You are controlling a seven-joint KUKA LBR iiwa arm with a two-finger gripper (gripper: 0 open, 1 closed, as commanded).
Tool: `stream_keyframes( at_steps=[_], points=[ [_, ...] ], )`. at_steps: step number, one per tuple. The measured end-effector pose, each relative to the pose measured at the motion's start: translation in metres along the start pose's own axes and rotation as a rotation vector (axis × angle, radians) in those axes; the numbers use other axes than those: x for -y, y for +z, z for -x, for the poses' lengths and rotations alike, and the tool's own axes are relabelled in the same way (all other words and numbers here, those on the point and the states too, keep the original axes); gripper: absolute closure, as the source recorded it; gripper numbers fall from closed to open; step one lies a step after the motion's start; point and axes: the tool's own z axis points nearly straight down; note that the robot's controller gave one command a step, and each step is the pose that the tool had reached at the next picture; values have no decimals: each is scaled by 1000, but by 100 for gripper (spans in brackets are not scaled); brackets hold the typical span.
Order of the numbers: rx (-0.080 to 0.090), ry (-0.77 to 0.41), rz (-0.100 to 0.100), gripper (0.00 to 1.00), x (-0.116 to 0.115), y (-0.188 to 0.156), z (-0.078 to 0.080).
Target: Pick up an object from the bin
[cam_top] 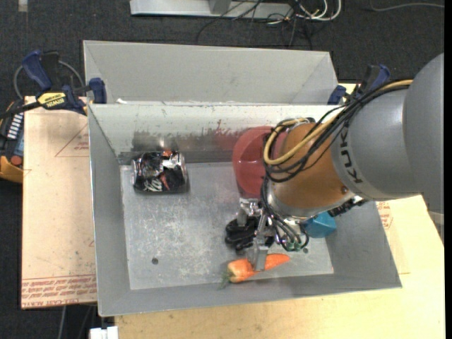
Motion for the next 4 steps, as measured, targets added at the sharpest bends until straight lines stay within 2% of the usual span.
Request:
stream_keyframes(
  at_steps=[1,2,3,4],
  points=[
    [8,-548,-2,0,-2,-57,25],
    [0,-298,2,0,25,-31,20],
    [9,-523,0,0,25,-2,39],
    [7,-480,3,100,27,-3,20]
  ],
)
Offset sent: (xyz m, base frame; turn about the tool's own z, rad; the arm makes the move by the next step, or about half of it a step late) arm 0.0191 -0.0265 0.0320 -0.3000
